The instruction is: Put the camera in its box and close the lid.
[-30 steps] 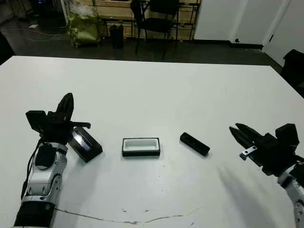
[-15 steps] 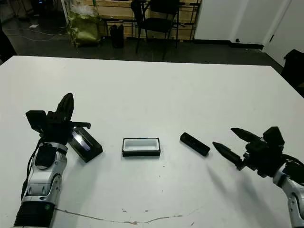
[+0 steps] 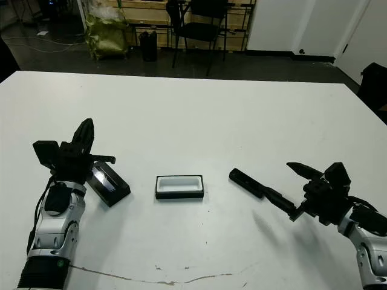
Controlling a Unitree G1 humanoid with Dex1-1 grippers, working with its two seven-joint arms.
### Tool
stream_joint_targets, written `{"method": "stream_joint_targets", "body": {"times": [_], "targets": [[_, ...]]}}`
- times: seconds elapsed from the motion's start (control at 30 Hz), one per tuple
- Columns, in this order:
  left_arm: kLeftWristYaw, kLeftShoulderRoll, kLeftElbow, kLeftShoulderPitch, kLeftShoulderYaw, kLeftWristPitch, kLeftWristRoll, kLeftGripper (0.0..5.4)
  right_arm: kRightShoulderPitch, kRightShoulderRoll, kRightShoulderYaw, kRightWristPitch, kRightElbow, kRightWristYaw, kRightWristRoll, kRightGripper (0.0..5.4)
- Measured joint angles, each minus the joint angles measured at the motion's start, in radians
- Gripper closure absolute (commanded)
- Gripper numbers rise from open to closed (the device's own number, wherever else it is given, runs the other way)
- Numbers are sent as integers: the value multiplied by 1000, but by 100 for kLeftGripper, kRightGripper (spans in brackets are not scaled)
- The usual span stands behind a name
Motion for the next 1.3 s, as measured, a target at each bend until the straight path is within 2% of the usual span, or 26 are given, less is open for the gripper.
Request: {"method": "stream_joint_targets", "body": {"times": [0.23,0.4,0.73,0.87,1.0,1.07,1.13,1.3], "targets": [[0,0,0,0,0,0,1,540,-27,23,29,1,37,5,-5,2],[1,0,-4,0,0,5,2,540,-70,44,51,-57,150,20,-37,2],[-1,0,-2,0,0,5,1,540,-163,58,84,-51,296,54,-63,2],[-1,0,-1,0,0,4,1,540,-200,59,104,-37,339,42,-101,34],[2,-1,-5,0,0,15,0,540,-259,60,112,-126,446,50,-145,60],[2,-1,-6,0,1,17,0,540,-290,60,119,-180,519,51,-170,104],[3,-2,-8,1,0,19,1,540,-317,60,125,-223,583,51,-197,108],[6,-2,-16,1,-1,27,2,540,-375,62,140,-289,673,51,-242,14]]}}
